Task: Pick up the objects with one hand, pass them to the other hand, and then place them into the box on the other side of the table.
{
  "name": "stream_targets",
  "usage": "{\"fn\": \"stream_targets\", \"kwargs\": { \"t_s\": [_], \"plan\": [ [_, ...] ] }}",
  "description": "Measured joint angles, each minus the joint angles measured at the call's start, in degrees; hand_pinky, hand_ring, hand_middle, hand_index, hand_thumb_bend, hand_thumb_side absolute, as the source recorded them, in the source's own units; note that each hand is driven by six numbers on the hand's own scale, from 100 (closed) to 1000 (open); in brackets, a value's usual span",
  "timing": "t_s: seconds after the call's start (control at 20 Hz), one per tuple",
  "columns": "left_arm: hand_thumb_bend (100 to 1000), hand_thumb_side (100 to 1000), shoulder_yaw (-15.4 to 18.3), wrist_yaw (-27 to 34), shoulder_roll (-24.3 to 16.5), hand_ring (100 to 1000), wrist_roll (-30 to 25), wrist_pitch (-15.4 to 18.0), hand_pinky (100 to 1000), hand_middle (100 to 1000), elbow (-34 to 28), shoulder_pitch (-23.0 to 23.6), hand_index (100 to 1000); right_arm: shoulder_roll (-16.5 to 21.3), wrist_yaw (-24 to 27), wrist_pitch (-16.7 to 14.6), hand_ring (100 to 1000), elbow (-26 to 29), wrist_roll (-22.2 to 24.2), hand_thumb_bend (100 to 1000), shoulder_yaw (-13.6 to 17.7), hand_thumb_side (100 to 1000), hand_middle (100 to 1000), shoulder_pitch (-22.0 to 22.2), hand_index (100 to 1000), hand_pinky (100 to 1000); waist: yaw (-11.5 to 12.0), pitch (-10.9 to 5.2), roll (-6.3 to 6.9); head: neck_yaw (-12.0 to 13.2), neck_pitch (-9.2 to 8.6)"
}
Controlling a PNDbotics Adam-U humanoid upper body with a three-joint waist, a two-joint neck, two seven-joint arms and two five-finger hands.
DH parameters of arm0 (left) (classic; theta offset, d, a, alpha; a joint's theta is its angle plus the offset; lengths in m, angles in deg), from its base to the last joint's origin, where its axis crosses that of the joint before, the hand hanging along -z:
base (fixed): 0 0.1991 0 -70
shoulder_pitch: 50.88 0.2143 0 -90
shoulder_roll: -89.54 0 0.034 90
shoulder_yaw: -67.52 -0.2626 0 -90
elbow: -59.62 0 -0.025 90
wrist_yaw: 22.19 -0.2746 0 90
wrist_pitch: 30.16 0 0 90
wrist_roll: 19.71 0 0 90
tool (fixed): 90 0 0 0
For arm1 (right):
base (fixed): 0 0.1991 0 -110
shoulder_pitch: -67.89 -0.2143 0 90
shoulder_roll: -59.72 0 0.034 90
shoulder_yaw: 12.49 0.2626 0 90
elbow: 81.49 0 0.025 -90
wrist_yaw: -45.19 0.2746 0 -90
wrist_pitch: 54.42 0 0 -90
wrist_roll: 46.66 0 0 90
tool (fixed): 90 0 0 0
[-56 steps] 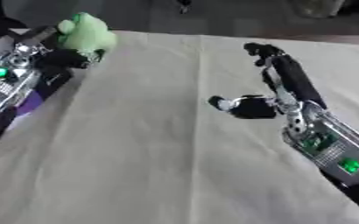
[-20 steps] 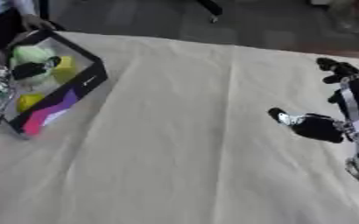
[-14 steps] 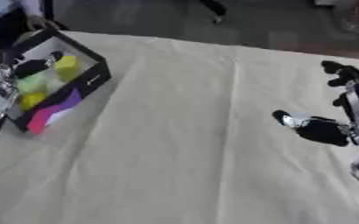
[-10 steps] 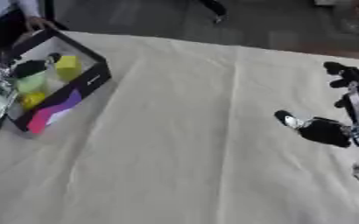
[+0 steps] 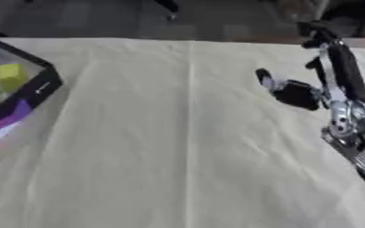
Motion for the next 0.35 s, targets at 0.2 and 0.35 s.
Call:
{"fn": "stream_targets", "kwargs": {
  "t_s": [0.2, 0.35],
  "plan": [
    [129, 831, 1.34, 5.61, -4.8, 743, 2.87, 3.18, 935, 828, -11.18, 5.62, 795, 6.67, 2.98, -3.36, 810, 0.17, -3.5, 318, 6.85, 100, 826, 5.03, 900, 647, -0.23, -2.3, -0.3, -9.31, 0.16],
    [354, 657, 3.64, 9.04, -7.92, 732, 6.68, 5.79, 944, 818, -16.74, 10.92, 790, 12.22, 4.87, -6.22, 832, 0.29, -6.39, 535, 12.9, 100, 842, 11.08, 908, 671, -1.1, -3.36, -0.65, -14.47, -0.1]
  ]
}}
